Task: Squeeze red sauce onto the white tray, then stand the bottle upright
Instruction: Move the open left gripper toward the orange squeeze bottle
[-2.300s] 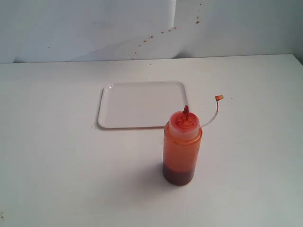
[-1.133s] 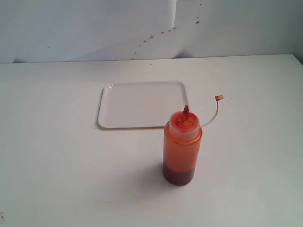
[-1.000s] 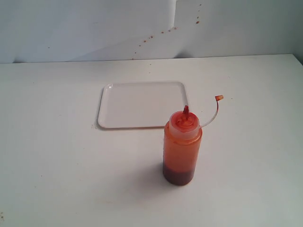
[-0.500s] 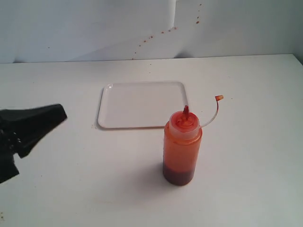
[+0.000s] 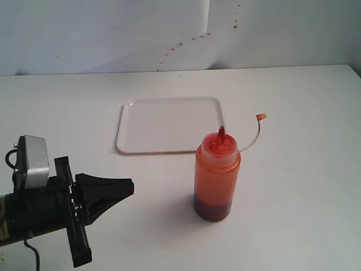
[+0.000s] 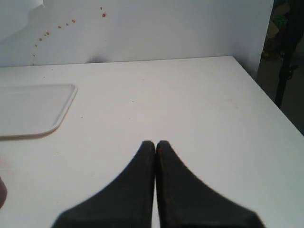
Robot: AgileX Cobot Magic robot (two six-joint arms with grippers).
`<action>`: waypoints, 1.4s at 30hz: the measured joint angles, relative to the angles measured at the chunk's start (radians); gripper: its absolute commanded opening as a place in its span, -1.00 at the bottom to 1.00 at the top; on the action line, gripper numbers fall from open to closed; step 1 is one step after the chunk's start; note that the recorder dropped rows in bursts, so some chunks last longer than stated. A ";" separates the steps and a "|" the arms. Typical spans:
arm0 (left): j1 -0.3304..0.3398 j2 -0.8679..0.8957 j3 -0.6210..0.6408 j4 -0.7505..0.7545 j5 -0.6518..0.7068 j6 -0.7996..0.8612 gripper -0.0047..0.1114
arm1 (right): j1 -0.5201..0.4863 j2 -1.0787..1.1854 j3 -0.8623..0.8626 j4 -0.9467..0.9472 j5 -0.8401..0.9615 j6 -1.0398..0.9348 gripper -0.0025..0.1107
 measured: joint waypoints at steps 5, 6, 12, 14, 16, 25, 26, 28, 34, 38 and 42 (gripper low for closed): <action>0.000 0.027 -0.072 0.029 0.004 0.108 -0.92 | 0.000 0.000 0.000 0.000 0.000 0.000 -0.96; 0.000 0.034 -0.084 0.038 0.004 0.108 -0.92 | 0.000 0.000 0.000 0.000 0.000 0.000 -0.96; 0.000 0.084 -0.141 0.133 0.004 0.113 -0.83 | 0.000 0.000 0.000 0.000 0.000 0.000 -0.96; 0.000 0.104 -0.150 0.139 0.004 0.113 -0.65 | 0.000 0.000 0.000 0.000 0.000 0.000 -0.96; 0.000 0.125 -0.151 0.139 0.004 0.113 -0.32 | 0.000 0.000 0.000 0.000 0.000 0.000 -0.96; 0.000 0.181 -0.152 0.017 0.004 0.113 0.87 | 0.000 0.000 0.000 0.000 0.000 0.000 -0.96; 0.000 0.181 -0.152 0.007 0.002 0.113 0.87 | 0.000 0.000 0.000 0.000 0.000 0.000 -0.96; 0.000 0.181 -0.152 0.000 0.002 0.113 0.87 | 0.000 0.000 0.000 0.000 0.000 0.000 -0.96; 0.000 0.181 -0.158 -0.007 0.002 0.104 0.87 | 0.000 0.000 0.000 0.000 0.000 0.000 -0.96; 0.000 0.181 -0.163 0.008 0.005 0.042 0.87 | 0.000 0.000 0.000 0.000 0.000 0.000 -0.96; -0.026 0.181 -0.224 0.065 0.107 -0.058 0.87 | 0.000 0.000 0.000 0.000 0.000 0.000 -0.96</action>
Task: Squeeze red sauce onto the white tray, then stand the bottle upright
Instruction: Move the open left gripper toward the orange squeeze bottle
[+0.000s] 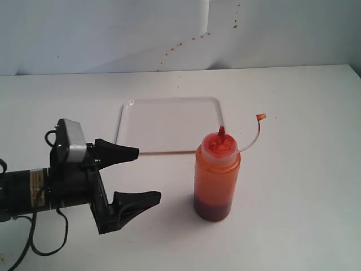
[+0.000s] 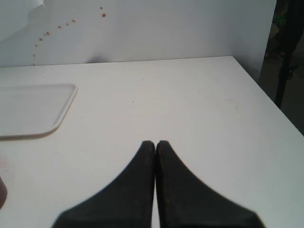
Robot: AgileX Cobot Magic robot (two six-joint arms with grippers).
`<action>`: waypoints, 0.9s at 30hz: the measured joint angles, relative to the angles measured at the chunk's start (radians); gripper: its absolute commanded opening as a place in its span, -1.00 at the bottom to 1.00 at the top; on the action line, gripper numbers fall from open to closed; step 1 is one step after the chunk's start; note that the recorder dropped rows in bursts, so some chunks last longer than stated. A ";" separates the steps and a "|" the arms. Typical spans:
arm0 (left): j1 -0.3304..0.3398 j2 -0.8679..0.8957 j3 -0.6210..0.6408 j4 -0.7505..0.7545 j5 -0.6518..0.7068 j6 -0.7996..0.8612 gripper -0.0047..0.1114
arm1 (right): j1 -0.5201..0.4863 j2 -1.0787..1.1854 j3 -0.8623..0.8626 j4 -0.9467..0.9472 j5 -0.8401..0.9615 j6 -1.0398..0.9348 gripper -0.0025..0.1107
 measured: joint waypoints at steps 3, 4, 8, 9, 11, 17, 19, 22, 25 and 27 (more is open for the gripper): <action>-0.058 0.000 -0.053 0.017 0.110 -0.026 0.87 | 0.000 0.000 0.000 0.000 0.000 0.000 -0.96; -0.075 0.000 -0.065 0.021 0.134 -0.026 0.87 | 0.000 0.000 0.000 0.000 0.000 0.000 -0.96; -0.145 0.001 -0.121 0.030 0.249 0.000 0.87 | 0.000 0.000 0.000 0.000 0.000 0.000 -0.96; -0.156 0.001 -0.135 0.032 0.283 0.007 0.87 | 0.000 0.000 0.000 0.000 0.000 0.000 -0.96; -0.167 0.002 -0.161 0.034 0.331 0.012 0.87 | 0.000 0.000 0.000 0.000 0.000 0.000 -0.96; -0.169 0.064 -0.232 0.034 0.333 0.026 0.87 | 0.000 0.000 0.000 0.000 0.000 0.000 -0.96; -0.170 0.098 -0.260 0.034 0.326 0.037 0.87 | 0.000 0.000 0.000 0.000 0.000 0.000 -0.96; -0.170 0.159 -0.296 0.038 0.317 0.047 0.87 | 0.000 0.000 0.000 0.000 0.000 0.000 -0.96; -0.170 0.193 -0.318 0.042 0.301 0.058 0.87 | 0.000 0.000 0.000 0.000 0.000 0.000 -0.96; -0.170 0.195 -0.321 0.042 0.268 0.066 0.87 | 0.000 0.000 0.000 0.000 0.000 0.000 -0.96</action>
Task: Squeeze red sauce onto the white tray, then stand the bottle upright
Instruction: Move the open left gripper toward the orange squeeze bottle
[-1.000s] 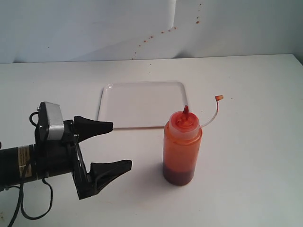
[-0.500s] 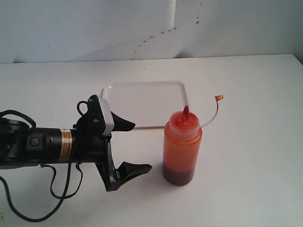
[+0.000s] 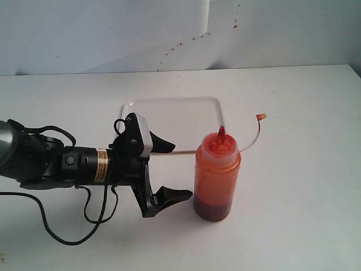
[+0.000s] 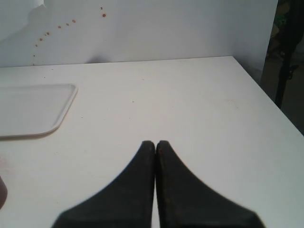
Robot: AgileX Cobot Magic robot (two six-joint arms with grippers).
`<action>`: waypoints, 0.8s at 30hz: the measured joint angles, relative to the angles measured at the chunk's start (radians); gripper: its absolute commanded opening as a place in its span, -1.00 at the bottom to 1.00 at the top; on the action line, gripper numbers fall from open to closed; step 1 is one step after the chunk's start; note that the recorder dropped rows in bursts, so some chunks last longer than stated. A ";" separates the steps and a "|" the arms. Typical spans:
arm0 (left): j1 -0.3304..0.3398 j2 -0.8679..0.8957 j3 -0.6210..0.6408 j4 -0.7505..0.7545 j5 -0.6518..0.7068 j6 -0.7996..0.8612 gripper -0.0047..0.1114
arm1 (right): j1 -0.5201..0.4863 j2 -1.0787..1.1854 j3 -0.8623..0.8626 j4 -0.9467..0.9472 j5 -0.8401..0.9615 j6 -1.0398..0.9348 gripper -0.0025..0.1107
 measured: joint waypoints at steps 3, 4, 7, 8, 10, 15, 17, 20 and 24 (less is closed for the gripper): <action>0.000 0.000 -0.004 0.000 -0.060 0.004 0.87 | 0.000 0.000 0.000 0.000 0.000 0.000 -0.96; 0.000 0.000 -0.004 0.000 -0.079 0.004 0.87 | 0.000 0.000 0.000 0.000 0.000 0.000 -0.96; 0.000 0.000 -0.006 0.000 -0.113 0.004 0.87 | 0.000 0.000 0.000 0.000 0.000 0.000 -0.96; 0.000 0.000 -0.006 0.000 -0.115 0.004 0.87 | 0.000 0.000 0.000 0.000 0.000 0.000 -0.96; 0.000 0.000 -0.006 0.000 -0.119 0.004 0.87 | 0.000 0.000 0.000 0.000 0.000 0.000 -0.96; 0.000 0.000 -0.006 -0.012 -0.122 0.018 0.87 | 0.000 0.000 0.000 0.000 0.000 0.000 -0.96; 0.000 0.000 -0.006 -0.024 -0.122 0.052 0.87 | 0.000 0.000 0.000 0.000 0.000 0.000 -0.96; 0.000 0.000 -0.006 -0.030 -0.122 0.175 0.87 | 0.000 0.000 0.000 0.000 0.000 0.000 -0.96; 0.012 0.000 -0.006 -0.054 -0.111 0.246 0.87 | 0.000 0.000 0.000 0.000 0.000 0.000 -0.96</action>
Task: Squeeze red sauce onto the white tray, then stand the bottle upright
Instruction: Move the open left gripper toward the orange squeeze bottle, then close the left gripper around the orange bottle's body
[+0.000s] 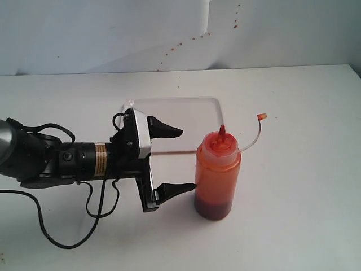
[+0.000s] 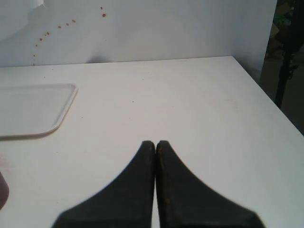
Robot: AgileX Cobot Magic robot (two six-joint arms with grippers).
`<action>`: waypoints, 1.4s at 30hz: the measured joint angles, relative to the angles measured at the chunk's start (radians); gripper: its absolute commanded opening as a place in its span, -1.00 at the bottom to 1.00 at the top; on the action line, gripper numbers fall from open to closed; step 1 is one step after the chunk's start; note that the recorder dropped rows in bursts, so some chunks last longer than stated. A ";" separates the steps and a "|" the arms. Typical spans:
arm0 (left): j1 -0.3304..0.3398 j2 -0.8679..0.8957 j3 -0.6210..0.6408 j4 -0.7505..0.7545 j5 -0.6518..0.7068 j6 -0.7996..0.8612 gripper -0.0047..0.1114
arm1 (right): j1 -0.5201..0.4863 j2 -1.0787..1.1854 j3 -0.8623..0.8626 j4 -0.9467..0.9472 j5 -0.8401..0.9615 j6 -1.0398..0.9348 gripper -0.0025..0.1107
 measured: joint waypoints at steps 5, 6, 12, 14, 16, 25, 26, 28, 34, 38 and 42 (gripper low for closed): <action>0.044 0.025 -0.002 -0.002 0.030 -0.005 0.87 | 0.000 0.000 0.000 0.000 0.000 0.000 -0.96; 0.044 0.039 -0.002 0.001 0.021 -0.003 0.87 | 0.000 0.000 0.000 0.000 0.000 0.000 -0.96; 0.044 0.192 -0.004 -0.053 -0.140 0.067 0.87 | 0.000 0.000 0.000 0.000 0.000 0.000 -0.96; 0.044 0.208 -0.004 -0.066 -0.190 0.062 0.87 | 0.000 0.000 0.000 0.000 0.000 0.000 -0.96; 0.044 0.211 -0.004 -0.068 -0.230 0.044 0.87 | 0.000 0.000 0.000 0.000 0.000 0.000 -0.96; 0.037 0.248 -0.027 -0.051 -0.267 0.019 0.87 | 0.000 0.000 0.000 0.000 0.000 0.000 -0.96; 0.030 0.258 -0.038 -0.046 -0.267 0.014 0.87 | 0.000 0.000 0.000 0.000 0.000 0.000 -0.96; 0.019 0.266 -0.053 -0.044 -0.267 -0.004 0.87 | 0.000 0.000 0.000 0.000 0.000 0.000 -0.96; 0.010 0.267 -0.068 -0.033 -0.267 -0.037 0.87 | 0.000 0.000 0.000 0.000 0.000 0.000 -0.96; 0.010 0.267 -0.068 -0.022 -0.267 -0.040 0.87 | 0.000 0.000 0.000 0.000 0.000 0.000 -0.96; 0.010 0.266 -0.076 0.027 -0.267 -0.086 0.87 | 0.000 0.000 0.000 0.000 0.000 0.000 -0.96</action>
